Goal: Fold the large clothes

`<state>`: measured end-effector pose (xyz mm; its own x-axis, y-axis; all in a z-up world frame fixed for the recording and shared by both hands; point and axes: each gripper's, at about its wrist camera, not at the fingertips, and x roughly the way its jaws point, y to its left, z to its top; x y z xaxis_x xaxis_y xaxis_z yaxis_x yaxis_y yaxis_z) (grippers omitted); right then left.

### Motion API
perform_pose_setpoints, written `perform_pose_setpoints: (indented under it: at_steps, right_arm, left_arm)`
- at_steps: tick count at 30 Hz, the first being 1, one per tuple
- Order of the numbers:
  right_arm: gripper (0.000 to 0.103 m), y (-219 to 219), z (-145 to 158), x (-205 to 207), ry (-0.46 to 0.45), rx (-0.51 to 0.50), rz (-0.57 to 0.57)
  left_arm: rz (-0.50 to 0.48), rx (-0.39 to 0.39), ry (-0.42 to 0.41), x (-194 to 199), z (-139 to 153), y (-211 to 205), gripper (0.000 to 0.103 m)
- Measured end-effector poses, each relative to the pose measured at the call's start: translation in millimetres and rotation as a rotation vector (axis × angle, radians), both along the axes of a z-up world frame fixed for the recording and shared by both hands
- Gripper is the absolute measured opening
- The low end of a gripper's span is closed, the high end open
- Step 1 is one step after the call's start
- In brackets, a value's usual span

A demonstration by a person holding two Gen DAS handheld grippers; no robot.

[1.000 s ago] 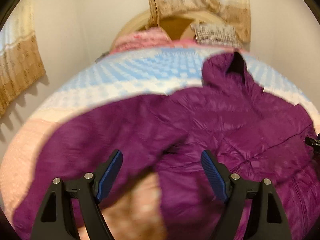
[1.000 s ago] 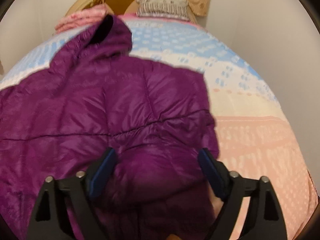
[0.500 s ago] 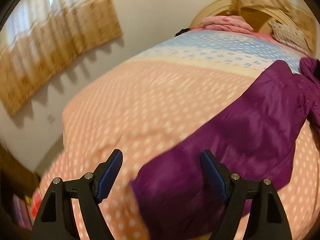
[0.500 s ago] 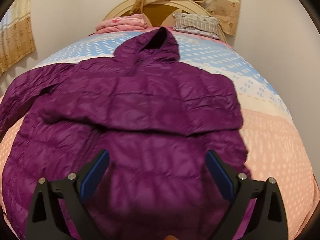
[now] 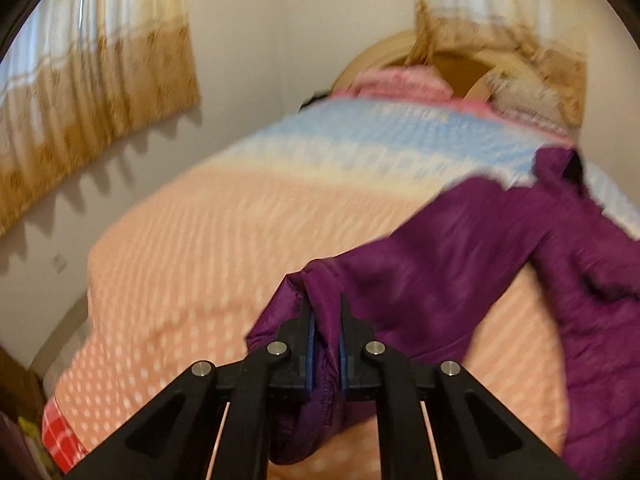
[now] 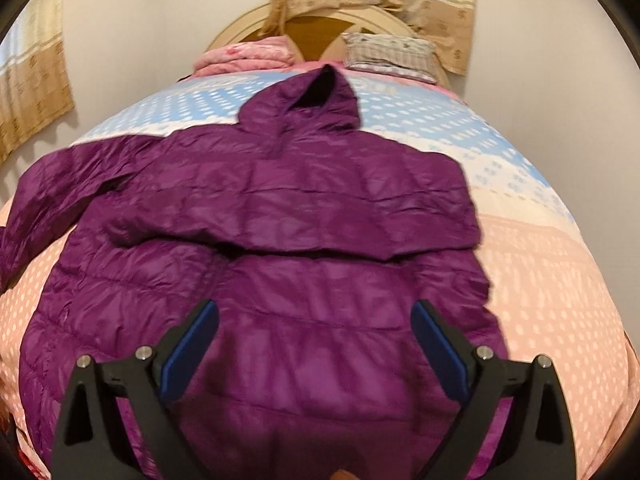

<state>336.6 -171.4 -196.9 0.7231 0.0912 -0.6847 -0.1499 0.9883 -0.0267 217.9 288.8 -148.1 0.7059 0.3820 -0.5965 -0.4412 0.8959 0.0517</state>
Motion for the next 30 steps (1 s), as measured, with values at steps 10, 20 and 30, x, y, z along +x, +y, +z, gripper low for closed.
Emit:
perform_pose_setpoints:
  at_steps: [10, 20, 30]
  right_arm:
    - [0.098, -47.4, 9.7, -2.6, -0.012, 0.038, -0.105]
    - [0.098, -96.0, 5.6, -10.7, -0.006, 0.071, -0.179]
    - [0.098, -105.7, -8.4, -14.9, 0.027, 0.097, -0.179]
  left_arm:
    - [-0.304, 0.035, -0.118, 73.7, 73.8, -137.6, 0.007]
    - [-0.609, -0.156, -0.064, 118.9, 64.5, -310.1, 0.007]
    - [-0.631, -0.070, -0.046, 137.3, 37.6, -375.8, 0.058]
